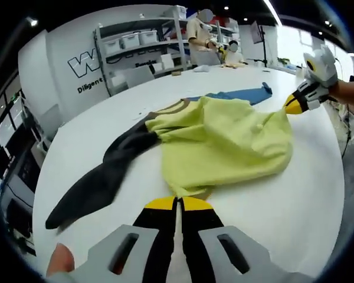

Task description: Fold the garment on the visible template until the final outline fits inside the template.

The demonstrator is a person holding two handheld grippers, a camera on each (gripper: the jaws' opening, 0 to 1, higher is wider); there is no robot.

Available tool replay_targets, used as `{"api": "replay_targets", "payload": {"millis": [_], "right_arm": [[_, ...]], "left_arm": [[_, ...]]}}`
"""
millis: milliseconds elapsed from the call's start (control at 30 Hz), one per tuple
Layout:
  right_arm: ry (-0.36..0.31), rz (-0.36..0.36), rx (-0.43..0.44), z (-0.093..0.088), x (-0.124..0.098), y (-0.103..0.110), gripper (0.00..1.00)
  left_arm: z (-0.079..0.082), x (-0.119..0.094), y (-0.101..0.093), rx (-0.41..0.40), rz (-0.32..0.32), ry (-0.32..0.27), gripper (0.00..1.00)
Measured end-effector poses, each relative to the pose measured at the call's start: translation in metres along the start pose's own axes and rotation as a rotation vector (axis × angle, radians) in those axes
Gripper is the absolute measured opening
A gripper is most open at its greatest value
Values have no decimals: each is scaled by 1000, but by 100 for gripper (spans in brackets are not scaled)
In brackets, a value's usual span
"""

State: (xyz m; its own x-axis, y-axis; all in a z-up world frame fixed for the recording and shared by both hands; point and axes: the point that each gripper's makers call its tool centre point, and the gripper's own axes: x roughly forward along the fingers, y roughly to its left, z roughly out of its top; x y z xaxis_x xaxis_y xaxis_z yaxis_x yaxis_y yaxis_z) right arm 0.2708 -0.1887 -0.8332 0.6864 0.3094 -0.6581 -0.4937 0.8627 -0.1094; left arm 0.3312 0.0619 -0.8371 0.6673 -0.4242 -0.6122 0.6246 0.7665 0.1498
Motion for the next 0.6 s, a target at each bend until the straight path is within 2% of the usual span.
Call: {"api": "replay_targets", "payload": {"millis": [67,200,367,600], "right_arm": [[5,-3,-6,-4,-7,-3,0],[20,1,-9,-13,-28,-13,0],[34,10,-20,-16,-35,-12,0],[85,35,-26,-33,-42,-10,0]], "left_arm": [[-5,-11,1,-2,3,1,0],[-20,-48,-1,-19,4,-14,0],[-23,-64,-2,-48,-4,-27,0],[-36,-85,-4,-105,-12,-28,0]]}}
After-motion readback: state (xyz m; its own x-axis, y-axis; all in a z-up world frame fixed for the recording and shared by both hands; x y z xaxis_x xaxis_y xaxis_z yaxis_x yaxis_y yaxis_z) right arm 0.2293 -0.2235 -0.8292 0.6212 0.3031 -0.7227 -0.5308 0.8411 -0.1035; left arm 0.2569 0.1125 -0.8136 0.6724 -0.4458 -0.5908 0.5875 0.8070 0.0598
